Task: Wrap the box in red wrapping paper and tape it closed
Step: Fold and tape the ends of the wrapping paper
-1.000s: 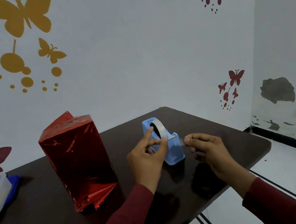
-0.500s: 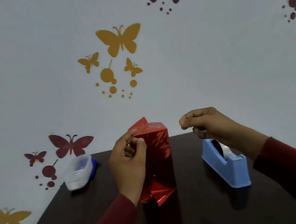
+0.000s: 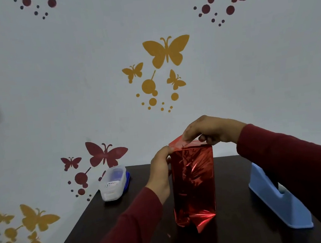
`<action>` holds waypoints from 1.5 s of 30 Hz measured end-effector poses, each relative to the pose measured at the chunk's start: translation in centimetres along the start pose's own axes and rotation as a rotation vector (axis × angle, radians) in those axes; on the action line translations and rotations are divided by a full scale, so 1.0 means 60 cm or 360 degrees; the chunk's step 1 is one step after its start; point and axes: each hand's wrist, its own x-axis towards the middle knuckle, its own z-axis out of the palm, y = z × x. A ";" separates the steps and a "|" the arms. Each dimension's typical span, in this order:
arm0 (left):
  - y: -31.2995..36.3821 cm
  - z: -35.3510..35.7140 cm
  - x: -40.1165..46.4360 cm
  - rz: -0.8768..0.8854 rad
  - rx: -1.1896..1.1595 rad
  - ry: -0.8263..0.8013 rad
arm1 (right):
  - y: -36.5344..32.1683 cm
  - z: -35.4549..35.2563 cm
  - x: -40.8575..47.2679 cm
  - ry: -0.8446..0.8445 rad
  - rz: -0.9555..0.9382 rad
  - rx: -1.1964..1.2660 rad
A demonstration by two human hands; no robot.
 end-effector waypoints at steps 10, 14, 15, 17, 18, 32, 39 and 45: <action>0.002 0.005 -0.001 -0.0026 -0.0027 0.0009 | 0.000 -0.003 0.020 -0.0001 -0.0001 -0.0082; 0.000 0.003 -0.001 -0.0024 -0.0029 0.0005 | -0.003 0.002 0.023 -0.0004 0.0000 -0.0094; 0.000 0.003 -0.001 -0.0019 -0.0032 -0.0003 | -0.004 0.002 0.025 -0.0006 0.0002 -0.0090; 0.001 0.004 -0.005 -0.0023 -0.0075 -0.0042 | -0.007 0.004 0.027 -0.0012 0.0009 -0.0085; 0.003 0.005 -0.007 -0.0027 -0.0100 -0.0060 | -0.009 0.006 0.028 -0.0011 0.0012 -0.0094; 0.010 0.006 -0.006 -0.0057 -0.0094 -0.0050 | -0.010 0.020 0.037 0.0034 -0.0038 -0.0310; 0.015 0.012 0.020 -0.0048 0.0077 0.0109 | -0.018 0.023 0.036 0.0066 0.0054 -0.0372; -0.005 0.014 0.036 0.0037 0.0220 0.0334 | -0.034 0.031 0.055 0.0202 0.0212 -0.0486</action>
